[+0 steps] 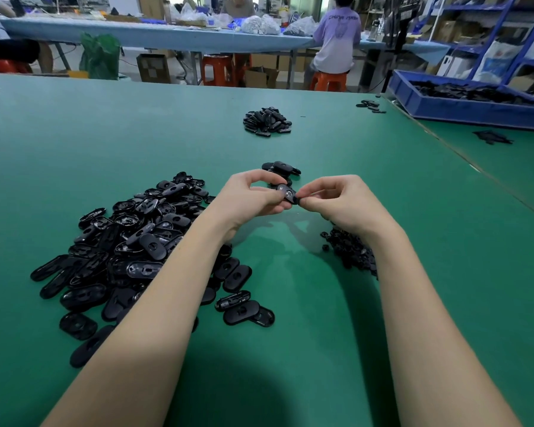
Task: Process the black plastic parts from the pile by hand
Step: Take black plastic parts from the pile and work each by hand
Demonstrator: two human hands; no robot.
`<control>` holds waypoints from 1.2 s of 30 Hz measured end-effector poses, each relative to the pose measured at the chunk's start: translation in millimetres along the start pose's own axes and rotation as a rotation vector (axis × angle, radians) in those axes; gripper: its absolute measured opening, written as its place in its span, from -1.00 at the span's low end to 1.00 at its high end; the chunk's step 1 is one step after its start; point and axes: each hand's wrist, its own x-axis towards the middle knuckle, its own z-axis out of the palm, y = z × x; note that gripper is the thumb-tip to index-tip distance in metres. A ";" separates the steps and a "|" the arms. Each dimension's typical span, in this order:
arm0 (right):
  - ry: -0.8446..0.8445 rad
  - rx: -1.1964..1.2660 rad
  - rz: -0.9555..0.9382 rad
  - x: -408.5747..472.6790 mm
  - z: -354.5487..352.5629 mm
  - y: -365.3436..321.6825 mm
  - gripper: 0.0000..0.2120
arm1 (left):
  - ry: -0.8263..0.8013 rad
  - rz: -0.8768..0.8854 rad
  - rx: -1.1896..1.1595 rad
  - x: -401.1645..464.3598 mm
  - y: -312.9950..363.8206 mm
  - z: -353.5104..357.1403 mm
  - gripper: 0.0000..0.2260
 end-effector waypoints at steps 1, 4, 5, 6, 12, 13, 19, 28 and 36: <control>0.018 -0.002 0.006 0.5 1.0 0.5 -0.93 | -0.006 0.003 -0.011 -0.2 0.2 0.0 -0.82; 0.082 0.007 0.034 2.4 2.8 0.4 -0.92 | -0.019 0.015 -0.042 -1.3 0.1 0.6 -0.80; 0.095 0.017 0.045 2.9 3.0 0.0 -0.94 | -0.023 0.021 -0.049 -1.7 0.1 0.8 -0.80; 0.102 0.026 0.052 3.0 3.1 -0.6 -0.96 | -0.027 0.027 -0.051 -2.0 -0.1 1.0 -0.80; 0.118 0.018 0.066 2.5 3.2 -3.7 -0.96 | -0.046 0.049 -0.007 0.1 -1.5 -0.3 -0.79; 0.116 0.019 0.072 2.5 3.4 -3.6 -0.96 | -0.049 0.050 0.006 0.5 -1.9 -0.5 -0.78; 0.120 0.038 0.092 2.9 5.0 -3.0 -0.96 | -0.051 0.057 0.041 1.5 -2.3 0.0 -0.79; 0.085 0.153 0.169 -0.9 4.2 -5.1 -0.79 | -0.098 0.026 -0.042 -0.6 0.5 -4.3 -0.82; 0.049 0.214 0.154 -1.0 6.7 -3.5 -0.81 | -0.033 0.034 -0.019 0.9 5.7 3.9 -0.82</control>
